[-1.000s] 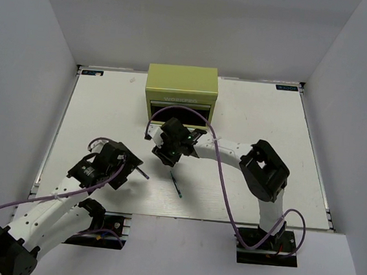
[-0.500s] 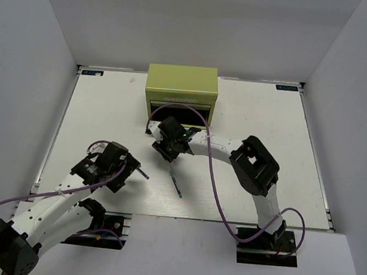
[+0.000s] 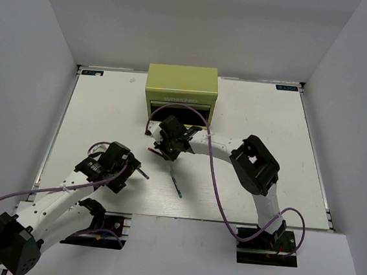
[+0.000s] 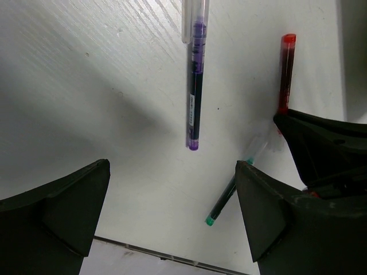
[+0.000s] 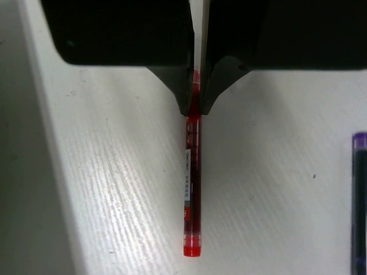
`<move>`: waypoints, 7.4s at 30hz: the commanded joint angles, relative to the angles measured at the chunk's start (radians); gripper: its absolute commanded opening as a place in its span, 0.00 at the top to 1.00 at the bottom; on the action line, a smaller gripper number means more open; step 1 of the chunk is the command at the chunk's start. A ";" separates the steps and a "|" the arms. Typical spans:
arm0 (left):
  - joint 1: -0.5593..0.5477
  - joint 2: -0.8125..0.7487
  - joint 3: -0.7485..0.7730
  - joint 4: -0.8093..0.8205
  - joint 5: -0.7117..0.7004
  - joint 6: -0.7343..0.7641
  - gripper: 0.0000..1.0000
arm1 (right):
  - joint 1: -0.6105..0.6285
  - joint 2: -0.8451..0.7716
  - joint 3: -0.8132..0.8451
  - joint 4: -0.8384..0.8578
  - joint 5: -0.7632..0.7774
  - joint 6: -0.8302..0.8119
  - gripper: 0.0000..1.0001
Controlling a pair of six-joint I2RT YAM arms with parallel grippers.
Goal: Sort the stationery into containers
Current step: Pick up the pen from the center of the board, then place the pen in the drawer, then pick up the pen from the center of the board, then place the pen in the drawer, then pick up the pen from the center of the board.
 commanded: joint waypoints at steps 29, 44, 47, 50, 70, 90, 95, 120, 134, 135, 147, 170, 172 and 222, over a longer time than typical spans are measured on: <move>0.005 0.375 0.123 0.171 -0.074 -0.004 0.17 | -0.213 -0.126 0.293 -0.121 0.020 -0.639 1.00; 0.005 0.489 0.161 0.139 -0.101 -0.004 0.20 | -0.230 -0.132 0.296 -0.194 -0.054 -0.601 0.38; 0.014 0.513 0.182 0.130 -0.112 0.005 0.21 | -0.230 -0.180 0.256 -0.186 -0.089 -0.556 0.35; 0.014 0.552 0.205 0.121 -0.121 0.031 0.26 | -0.230 -0.233 0.206 -0.178 -0.123 -0.516 0.35; 0.042 0.846 0.350 0.070 -0.058 0.158 0.74 | -0.245 -0.513 -0.134 -0.085 -0.207 -0.397 0.15; 0.031 0.622 0.463 0.371 0.070 0.195 1.00 | -0.334 -0.552 -0.210 -0.094 -0.285 -0.279 0.73; 0.031 0.613 0.485 0.495 0.080 0.074 1.00 | -0.349 -0.580 -0.229 -0.079 -0.287 -0.262 0.93; 0.022 0.891 0.696 0.626 -0.005 -0.202 0.33 | -0.395 -0.635 -0.292 -0.074 -0.320 -0.226 0.50; 0.033 0.486 0.468 0.410 0.112 0.262 0.17 | -0.287 -0.494 -0.276 -0.175 -0.420 -0.210 0.52; 0.033 0.449 0.442 0.374 0.097 0.299 0.15 | -0.274 -0.485 -0.270 -0.184 -0.402 -0.200 0.50; 0.033 -0.135 0.011 0.230 0.031 0.238 0.06 | -0.044 -0.287 -0.235 -0.132 -0.155 0.024 0.38; 0.033 -0.235 0.000 0.101 -0.058 0.200 0.05 | 0.117 -0.183 -0.183 -0.108 -0.021 0.120 0.42; 0.033 -0.256 -0.009 0.092 -0.058 0.200 0.05 | 0.116 -0.192 -0.158 -0.126 -0.035 0.123 0.42; 0.033 -0.287 -0.026 0.082 -0.068 0.172 0.05 | 0.093 -0.284 -0.155 -0.105 0.147 -0.120 1.00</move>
